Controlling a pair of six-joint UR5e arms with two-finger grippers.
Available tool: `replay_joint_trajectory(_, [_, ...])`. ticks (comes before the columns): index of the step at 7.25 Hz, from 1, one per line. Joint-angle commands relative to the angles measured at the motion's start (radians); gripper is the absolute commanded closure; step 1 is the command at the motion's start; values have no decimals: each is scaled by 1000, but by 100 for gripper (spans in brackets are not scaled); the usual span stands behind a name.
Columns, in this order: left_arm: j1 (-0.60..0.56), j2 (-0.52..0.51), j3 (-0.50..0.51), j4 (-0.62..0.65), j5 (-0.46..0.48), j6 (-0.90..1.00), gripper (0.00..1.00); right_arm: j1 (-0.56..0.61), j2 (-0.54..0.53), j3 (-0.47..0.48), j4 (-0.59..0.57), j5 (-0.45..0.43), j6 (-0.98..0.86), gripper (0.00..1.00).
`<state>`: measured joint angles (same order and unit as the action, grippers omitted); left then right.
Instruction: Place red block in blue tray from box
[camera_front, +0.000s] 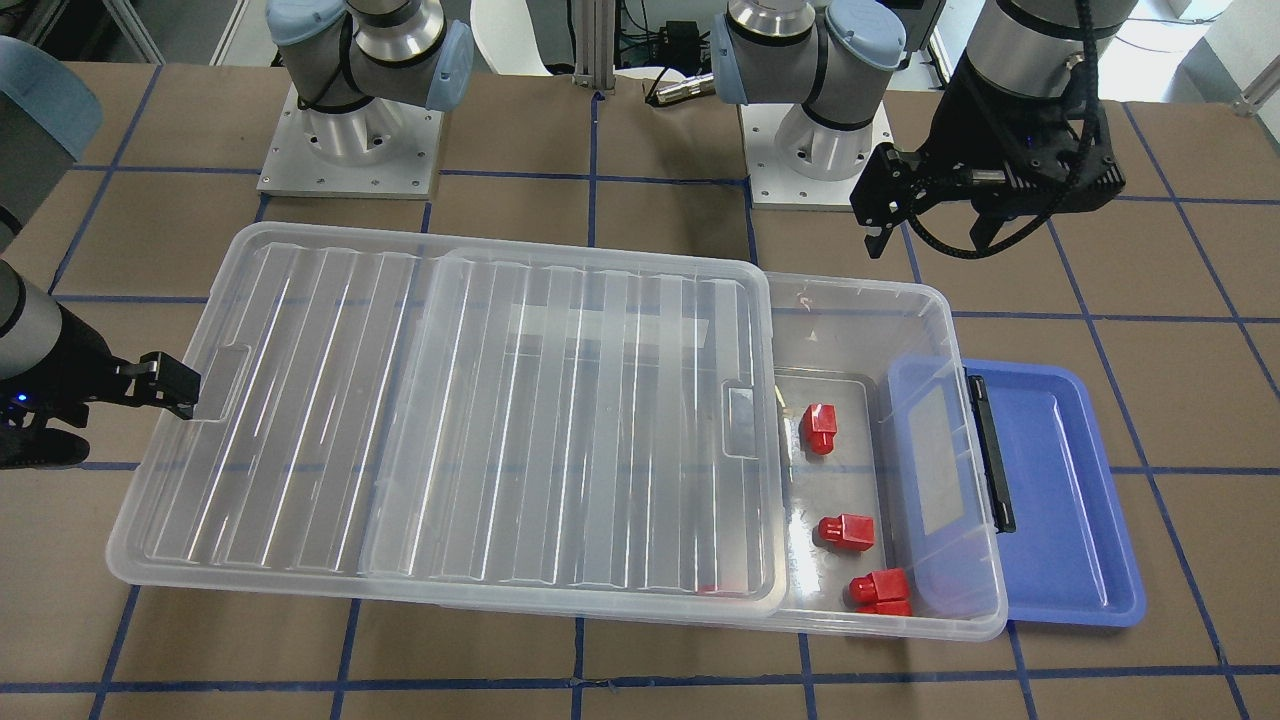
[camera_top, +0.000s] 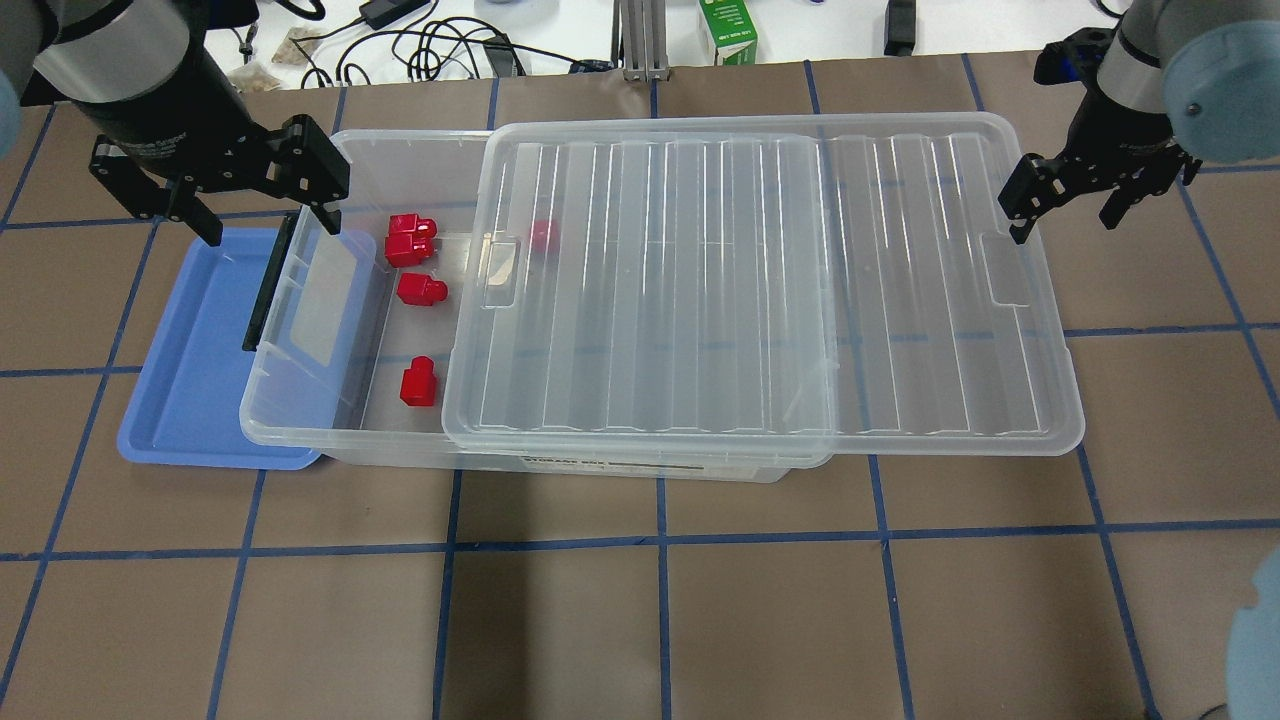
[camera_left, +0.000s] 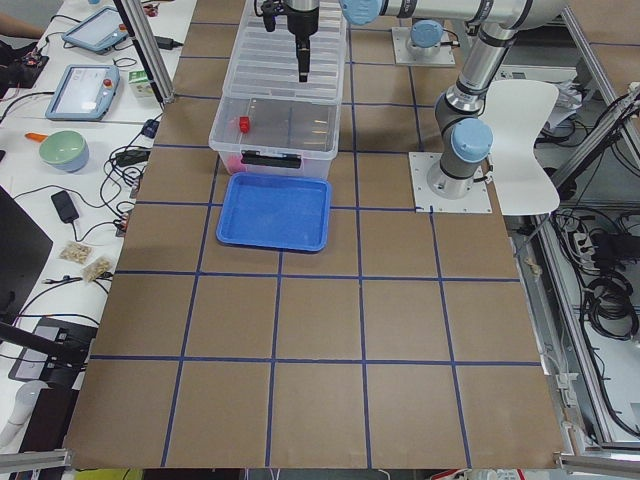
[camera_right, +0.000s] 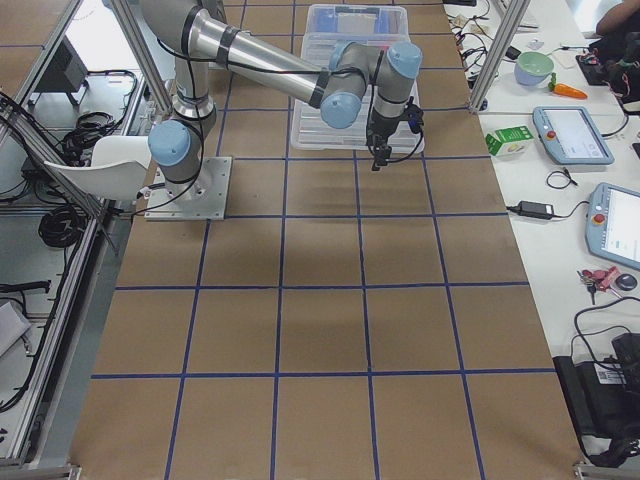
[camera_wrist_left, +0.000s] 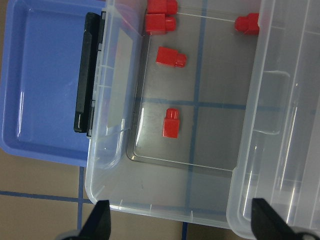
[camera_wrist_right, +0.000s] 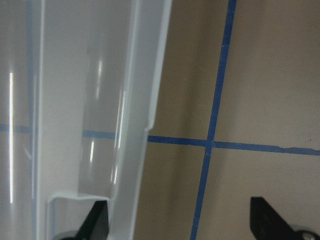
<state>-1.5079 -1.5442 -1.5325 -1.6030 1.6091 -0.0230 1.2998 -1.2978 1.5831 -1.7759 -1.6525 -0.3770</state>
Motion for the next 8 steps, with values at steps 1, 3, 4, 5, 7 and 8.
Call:
replay_joint_trajectory(1, [0, 0, 0, 0, 0, 0, 0, -8, 0, 0, -2, 0, -5, 0])
replay_joint_trajectory(3, [0, 0, 0, 0, -1, 0, 0, -10, -1, 0, 0, -33, -5, 0])
replay_joint_trajectory(4, [0, -1, 0, 0, -1, 0, 0, -10, -1, 0, 3, -30, -3, 0])
replay_joint_trajectory(5, [0, -1, 0, 0, -1, 0, 0, -7, -9, -3, 4, -15, 1, 0])
replay_joint_trajectory(7, [0, 0, 0, 0, -1, 0, 0, 4, -64, -55, 92, 15, 27, 0])
replay_joint_trajectory(8, [0, 1, 0, 0, -1, 0, 0, 4, -101, -84, 190, 28, 93, 0])
